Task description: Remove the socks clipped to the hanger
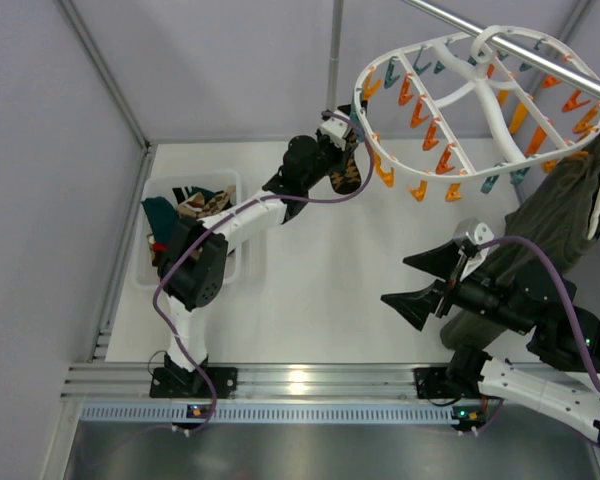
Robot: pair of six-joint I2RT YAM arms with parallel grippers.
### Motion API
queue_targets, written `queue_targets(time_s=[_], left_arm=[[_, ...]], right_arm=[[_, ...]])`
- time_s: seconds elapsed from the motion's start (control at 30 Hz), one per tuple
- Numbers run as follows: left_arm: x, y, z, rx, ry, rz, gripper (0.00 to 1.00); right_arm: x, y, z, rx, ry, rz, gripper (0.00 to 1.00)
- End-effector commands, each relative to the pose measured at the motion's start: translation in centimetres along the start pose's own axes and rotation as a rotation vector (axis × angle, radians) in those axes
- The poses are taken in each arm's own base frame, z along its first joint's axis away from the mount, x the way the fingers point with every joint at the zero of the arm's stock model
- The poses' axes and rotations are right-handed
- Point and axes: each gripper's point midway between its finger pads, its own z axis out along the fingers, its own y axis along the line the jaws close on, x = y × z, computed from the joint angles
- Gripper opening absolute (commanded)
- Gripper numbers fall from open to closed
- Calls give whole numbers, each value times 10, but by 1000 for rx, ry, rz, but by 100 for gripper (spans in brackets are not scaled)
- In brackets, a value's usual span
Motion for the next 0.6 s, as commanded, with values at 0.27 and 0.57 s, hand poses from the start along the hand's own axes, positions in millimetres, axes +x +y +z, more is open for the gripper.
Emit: queue_targets(time_s=[0.27, 0.57], left_arm=[[-70, -23, -61, -3, -132, -124, 0], [-93, -60, -136, -16, -170, -134, 0]], right_arm=[[-51, -2, -7, 41, -177, 6, 99], [-76, -10, -31, 105, -288, 74, 100]])
